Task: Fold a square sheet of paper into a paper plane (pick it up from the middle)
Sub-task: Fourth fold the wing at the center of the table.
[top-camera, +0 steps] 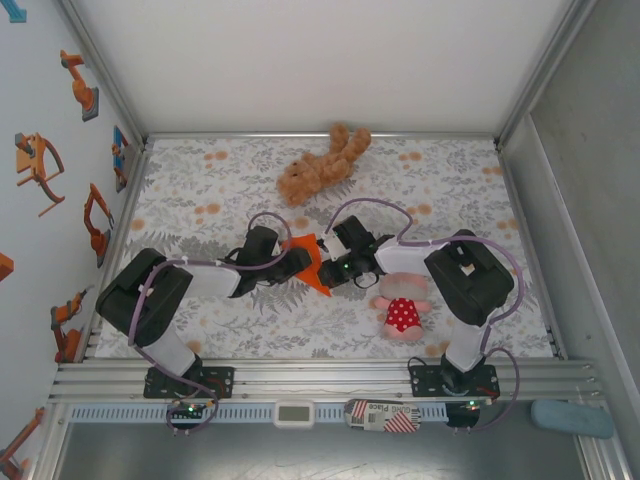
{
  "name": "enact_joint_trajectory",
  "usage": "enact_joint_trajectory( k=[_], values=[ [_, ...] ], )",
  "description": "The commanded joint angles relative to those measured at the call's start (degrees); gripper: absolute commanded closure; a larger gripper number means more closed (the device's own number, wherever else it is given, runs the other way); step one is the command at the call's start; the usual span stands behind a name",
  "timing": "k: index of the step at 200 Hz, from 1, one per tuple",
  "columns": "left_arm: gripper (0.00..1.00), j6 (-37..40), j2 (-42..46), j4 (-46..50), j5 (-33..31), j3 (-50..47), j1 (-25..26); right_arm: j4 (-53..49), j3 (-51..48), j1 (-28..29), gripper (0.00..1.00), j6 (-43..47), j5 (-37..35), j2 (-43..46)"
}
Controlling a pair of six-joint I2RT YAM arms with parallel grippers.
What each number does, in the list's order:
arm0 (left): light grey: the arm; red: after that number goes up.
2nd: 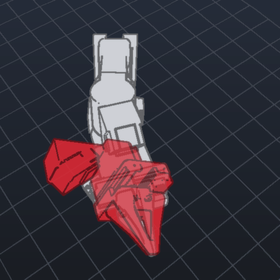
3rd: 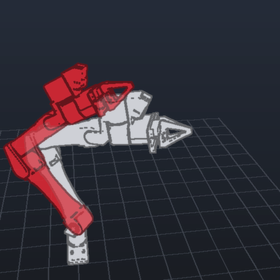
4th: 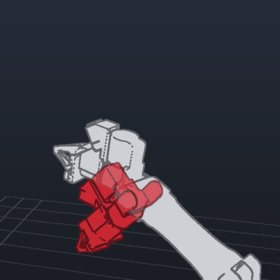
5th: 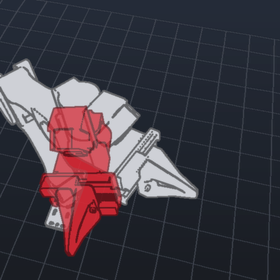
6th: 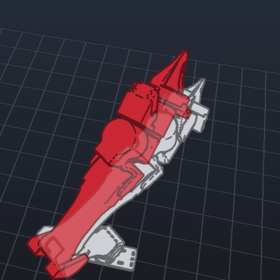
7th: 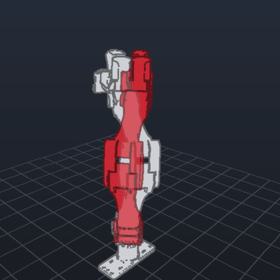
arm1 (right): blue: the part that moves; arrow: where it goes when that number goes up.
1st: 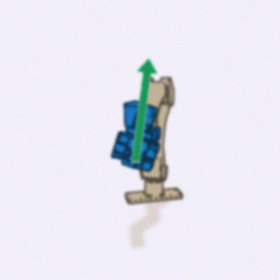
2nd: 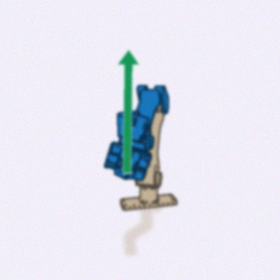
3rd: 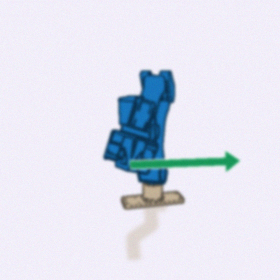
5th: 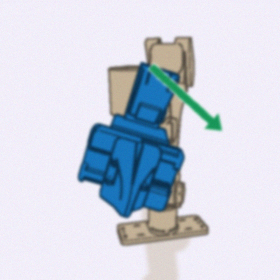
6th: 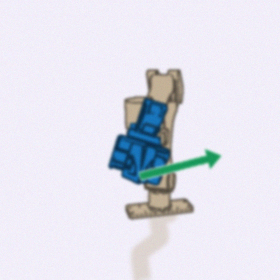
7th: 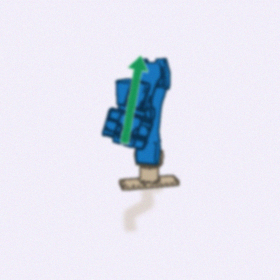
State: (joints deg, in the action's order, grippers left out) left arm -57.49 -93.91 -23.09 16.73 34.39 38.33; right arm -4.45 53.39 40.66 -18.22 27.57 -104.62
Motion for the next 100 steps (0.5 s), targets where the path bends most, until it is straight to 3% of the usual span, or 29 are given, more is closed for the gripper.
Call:
enact_joint_trajectory(
  k=[1,32,100],
  values=[
    [0.48,2.1,-1.3,1.7,0.9,2.3,0.3,-1.5,0.4,-0.2,0.98,-0.2,0.8,-1.7],
    [0.48,2.3,-1.7,4.6,0.2,3.7,0.4,-1.4,0.2,-0.5,0.98,-0.2,1.2,-1.8],
    [0.49,2.2,-4.3,20.8,-4.6,8.8,0.6,-0.5,-0.1,-1.1,0.92,-0.9,3.3,0.0]
  ],
)
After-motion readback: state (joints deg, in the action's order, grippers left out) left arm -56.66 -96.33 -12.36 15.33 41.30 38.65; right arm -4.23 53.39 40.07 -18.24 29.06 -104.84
